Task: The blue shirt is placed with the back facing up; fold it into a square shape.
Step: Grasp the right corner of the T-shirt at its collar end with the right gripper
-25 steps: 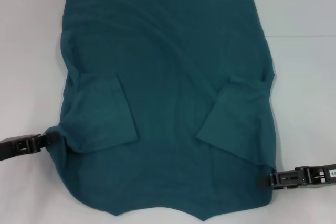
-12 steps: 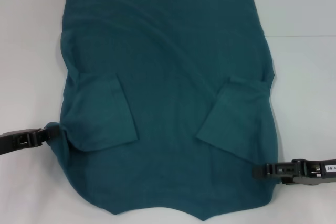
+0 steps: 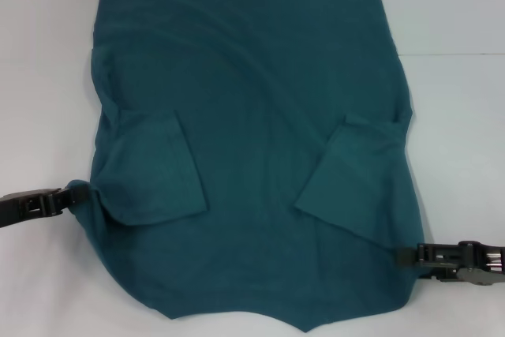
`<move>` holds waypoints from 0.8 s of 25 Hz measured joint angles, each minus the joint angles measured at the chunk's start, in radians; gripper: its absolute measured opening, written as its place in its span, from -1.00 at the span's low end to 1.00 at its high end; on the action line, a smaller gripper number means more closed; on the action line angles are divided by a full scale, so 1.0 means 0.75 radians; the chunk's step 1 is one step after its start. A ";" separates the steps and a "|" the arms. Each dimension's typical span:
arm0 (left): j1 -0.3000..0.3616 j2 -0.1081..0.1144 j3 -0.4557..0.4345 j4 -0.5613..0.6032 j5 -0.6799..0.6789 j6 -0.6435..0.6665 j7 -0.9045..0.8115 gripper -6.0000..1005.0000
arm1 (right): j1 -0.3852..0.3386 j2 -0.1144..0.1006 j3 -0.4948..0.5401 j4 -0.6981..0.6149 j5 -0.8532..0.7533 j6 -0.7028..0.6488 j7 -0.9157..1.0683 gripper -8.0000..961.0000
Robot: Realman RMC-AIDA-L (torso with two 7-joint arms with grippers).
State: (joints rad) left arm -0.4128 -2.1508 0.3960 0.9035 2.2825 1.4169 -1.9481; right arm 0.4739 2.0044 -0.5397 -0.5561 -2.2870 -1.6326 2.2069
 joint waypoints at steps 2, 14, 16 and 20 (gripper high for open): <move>0.000 0.000 0.000 0.000 0.000 0.000 0.000 -0.95 | -0.009 -0.001 0.009 0.000 0.000 0.000 -0.007 0.81; 0.007 0.000 -0.001 -0.002 0.001 0.001 0.002 -0.95 | -0.030 -0.003 0.028 0.000 -0.002 0.047 -0.016 0.36; 0.008 0.000 -0.003 -0.002 0.001 0.001 0.002 -0.95 | -0.032 -0.004 0.030 -0.005 -0.002 0.047 -0.017 0.19; 0.009 0.000 -0.005 -0.002 0.001 0.001 0.002 -0.94 | -0.032 -0.004 0.029 -0.009 -0.003 0.048 -0.018 -0.14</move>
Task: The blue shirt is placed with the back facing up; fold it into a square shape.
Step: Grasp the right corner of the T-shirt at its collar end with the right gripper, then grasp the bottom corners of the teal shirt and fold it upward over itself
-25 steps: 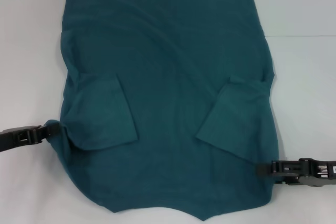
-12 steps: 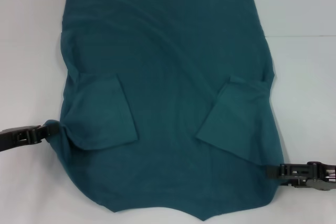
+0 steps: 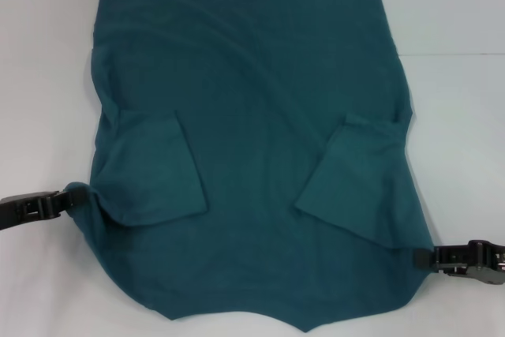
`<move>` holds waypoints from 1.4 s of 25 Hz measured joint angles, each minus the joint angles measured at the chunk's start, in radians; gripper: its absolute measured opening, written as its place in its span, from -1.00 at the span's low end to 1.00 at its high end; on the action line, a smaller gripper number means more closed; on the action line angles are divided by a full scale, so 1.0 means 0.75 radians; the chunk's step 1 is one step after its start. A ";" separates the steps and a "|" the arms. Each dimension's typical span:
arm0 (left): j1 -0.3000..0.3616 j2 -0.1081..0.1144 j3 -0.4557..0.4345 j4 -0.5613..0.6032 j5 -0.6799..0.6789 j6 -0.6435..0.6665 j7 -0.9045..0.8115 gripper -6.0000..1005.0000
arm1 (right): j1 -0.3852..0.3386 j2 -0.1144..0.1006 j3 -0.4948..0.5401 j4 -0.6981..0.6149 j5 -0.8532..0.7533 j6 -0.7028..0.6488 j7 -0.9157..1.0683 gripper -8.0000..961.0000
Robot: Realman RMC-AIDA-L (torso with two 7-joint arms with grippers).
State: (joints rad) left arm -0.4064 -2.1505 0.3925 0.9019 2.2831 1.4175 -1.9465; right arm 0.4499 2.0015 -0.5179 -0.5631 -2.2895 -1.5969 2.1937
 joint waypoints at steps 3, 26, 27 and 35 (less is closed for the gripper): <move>0.000 0.000 -0.001 0.000 0.000 0.000 0.000 -0.94 | 0.000 0.000 -0.003 -0.002 -0.003 0.002 -0.001 -0.42; 0.029 0.018 -0.008 0.012 0.017 0.081 -0.065 -0.94 | -0.057 -0.016 0.125 -0.005 0.003 -0.060 -0.177 -0.91; 0.039 0.018 -0.009 0.017 0.019 0.095 -0.067 -0.94 | -0.057 -0.021 0.129 -0.006 0.003 -0.066 -0.177 -0.91; 0.110 0.020 -0.040 0.049 0.030 0.192 -0.085 -0.95 | -0.071 -0.058 0.145 -0.006 0.003 -0.114 -0.177 -0.91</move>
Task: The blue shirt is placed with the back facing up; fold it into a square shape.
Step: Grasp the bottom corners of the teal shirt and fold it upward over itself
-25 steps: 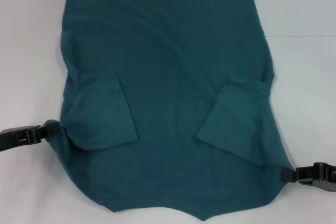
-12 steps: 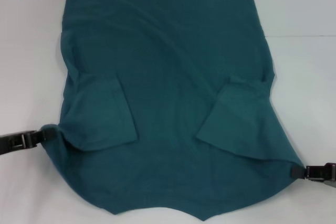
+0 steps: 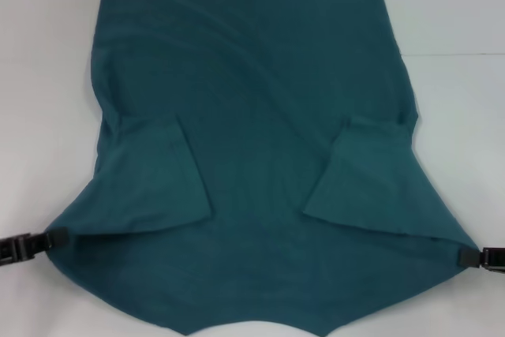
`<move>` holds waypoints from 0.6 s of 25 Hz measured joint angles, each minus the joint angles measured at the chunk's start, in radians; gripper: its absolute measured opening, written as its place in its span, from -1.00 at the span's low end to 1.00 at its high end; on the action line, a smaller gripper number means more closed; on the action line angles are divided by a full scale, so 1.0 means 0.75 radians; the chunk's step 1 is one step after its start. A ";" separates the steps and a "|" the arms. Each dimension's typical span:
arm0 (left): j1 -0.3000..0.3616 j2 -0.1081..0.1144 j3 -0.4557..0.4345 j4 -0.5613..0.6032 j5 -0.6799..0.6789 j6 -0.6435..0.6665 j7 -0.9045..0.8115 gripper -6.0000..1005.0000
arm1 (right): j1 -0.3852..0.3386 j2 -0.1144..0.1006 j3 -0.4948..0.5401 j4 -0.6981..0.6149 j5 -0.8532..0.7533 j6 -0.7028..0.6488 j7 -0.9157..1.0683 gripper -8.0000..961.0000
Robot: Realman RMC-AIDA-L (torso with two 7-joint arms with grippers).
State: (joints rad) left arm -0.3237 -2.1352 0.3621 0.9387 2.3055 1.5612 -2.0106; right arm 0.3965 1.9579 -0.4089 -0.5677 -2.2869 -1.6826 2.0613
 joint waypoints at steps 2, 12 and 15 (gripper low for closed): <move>0.012 0.000 -0.015 0.002 0.001 0.030 0.000 -0.95 | -0.008 -0.002 0.001 0.000 0.000 -0.001 -0.003 -0.91; 0.048 0.012 -0.070 0.032 0.004 0.181 0.000 -0.95 | -0.071 -0.011 0.023 -0.007 -0.003 -0.060 -0.074 -0.91; 0.053 0.019 -0.107 0.034 0.016 0.205 0.001 -0.95 | -0.095 -0.021 0.025 -0.014 -0.004 -0.076 -0.086 -0.91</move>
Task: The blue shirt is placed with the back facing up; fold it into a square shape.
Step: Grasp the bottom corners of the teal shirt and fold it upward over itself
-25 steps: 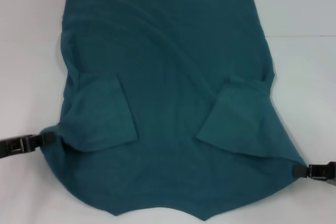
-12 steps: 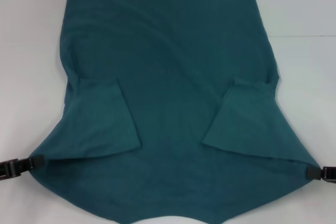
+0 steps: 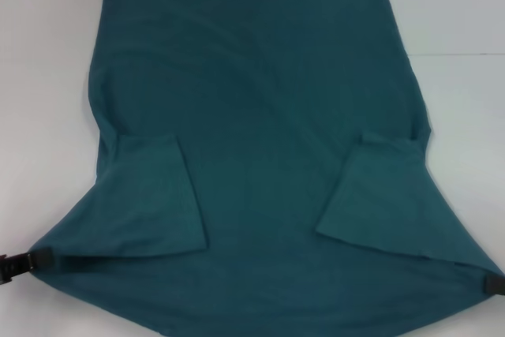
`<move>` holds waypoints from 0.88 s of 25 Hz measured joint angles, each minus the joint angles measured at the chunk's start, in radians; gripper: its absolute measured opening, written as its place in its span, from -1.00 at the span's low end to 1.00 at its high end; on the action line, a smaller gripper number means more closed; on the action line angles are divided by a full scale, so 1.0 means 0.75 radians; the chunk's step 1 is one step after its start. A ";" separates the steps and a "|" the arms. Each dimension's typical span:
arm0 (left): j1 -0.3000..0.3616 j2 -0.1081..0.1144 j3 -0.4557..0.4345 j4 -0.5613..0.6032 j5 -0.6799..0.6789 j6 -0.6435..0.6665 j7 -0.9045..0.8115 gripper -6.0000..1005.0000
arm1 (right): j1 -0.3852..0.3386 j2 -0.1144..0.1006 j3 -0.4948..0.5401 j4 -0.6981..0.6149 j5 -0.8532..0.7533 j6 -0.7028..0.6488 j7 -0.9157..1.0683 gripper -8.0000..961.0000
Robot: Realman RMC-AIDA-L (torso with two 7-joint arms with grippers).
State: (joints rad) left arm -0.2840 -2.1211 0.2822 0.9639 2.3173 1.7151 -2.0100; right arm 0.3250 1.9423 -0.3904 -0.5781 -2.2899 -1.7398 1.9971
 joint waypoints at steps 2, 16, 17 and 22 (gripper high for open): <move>0.002 0.003 -0.025 0.001 0.011 0.020 0.003 -0.95 | -0.017 -0.009 0.002 -0.002 0.000 -0.007 -0.002 -0.91; 0.061 -0.009 -0.074 -0.003 0.017 0.057 0.029 -0.95 | -0.056 -0.040 -0.001 -0.004 -0.005 -0.044 -0.024 -0.91; 0.065 -0.011 -0.076 -0.004 0.017 0.061 0.034 -0.95 | -0.057 -0.040 -0.002 -0.004 -0.005 -0.052 -0.030 -0.91; 0.076 -0.016 -0.087 -0.008 0.017 0.091 0.062 -0.94 | -0.068 -0.041 -0.005 -0.005 -0.007 -0.088 -0.060 -0.91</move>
State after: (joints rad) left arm -0.2271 -2.1330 0.2173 0.9579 2.3301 1.7836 -1.9634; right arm 0.2743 1.9118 -0.3943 -0.5815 -2.2951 -1.8059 1.9520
